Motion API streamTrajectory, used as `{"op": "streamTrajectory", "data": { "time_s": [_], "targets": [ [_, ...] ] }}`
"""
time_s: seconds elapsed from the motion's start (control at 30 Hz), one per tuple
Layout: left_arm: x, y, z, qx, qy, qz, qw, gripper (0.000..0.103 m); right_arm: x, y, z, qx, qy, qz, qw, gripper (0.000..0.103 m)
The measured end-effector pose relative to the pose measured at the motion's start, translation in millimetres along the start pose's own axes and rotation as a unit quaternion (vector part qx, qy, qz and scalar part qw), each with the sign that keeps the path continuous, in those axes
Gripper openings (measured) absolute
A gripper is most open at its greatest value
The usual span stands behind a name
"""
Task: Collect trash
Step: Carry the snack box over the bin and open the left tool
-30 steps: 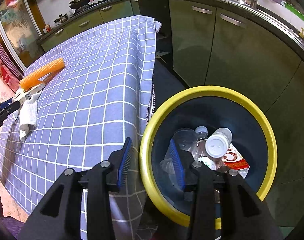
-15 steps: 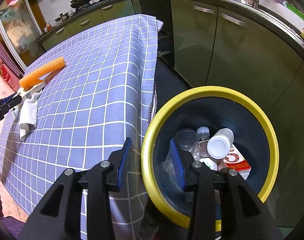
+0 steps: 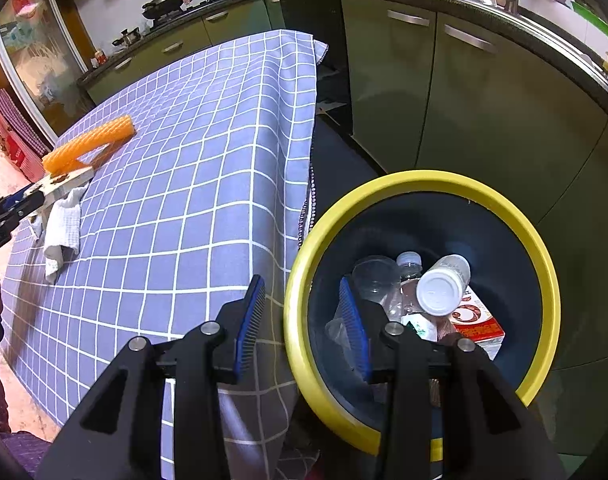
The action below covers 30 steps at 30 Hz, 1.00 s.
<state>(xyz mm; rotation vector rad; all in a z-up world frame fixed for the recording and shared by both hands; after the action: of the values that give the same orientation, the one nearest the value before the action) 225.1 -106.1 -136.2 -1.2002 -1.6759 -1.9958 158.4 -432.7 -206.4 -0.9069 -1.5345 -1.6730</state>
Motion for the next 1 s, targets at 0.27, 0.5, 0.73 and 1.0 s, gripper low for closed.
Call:
{"op": "streamTrajectory", "data": {
  "time_s": [0.27, 0.5, 0.73, 1.0],
  "targets": [
    [52.9, -12.9, -14.4, -0.015, -0.006, -0.018, 0.9997, 0.057, 2.1, 0.0, -0.3, 0.002, -0.004, -0.003, 1.000, 0.037],
    [86.1, -17.9, -31.4, -0.025, -0.027, -0.034, 0.9987, 0.057, 13.0, 2.5, 0.9, 0.003, 0.007, -0.012, 1.000, 0.037],
    [94.2, -12.6, -70.5, -0.058, -0.066, -0.033, 0.9956, 0.057, 30.2, 3.0, -15.8, -0.006, -0.004, -0.028, 1.000, 0.037],
    [69.0, 14.5, -164.2, -0.122, -0.158, -0.031, 0.9795, 0.058, 55.8, -12.8, -85.4, -0.063, -0.043, -0.044, 0.996, 0.037]
  ]
}}
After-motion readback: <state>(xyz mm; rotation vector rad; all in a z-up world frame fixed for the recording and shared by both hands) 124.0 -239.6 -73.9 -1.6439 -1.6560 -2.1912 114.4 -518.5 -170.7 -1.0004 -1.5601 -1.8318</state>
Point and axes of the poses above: each gripper's, at about its wrist camera, not at the fingertips, and x roughly against the way its jaws point, z to its left, y to its top, the point moved 4 cm from there along -x, roughly the way its jaws point, and after that the axes turned 8 degrees about -y, right-handed, at the moved point
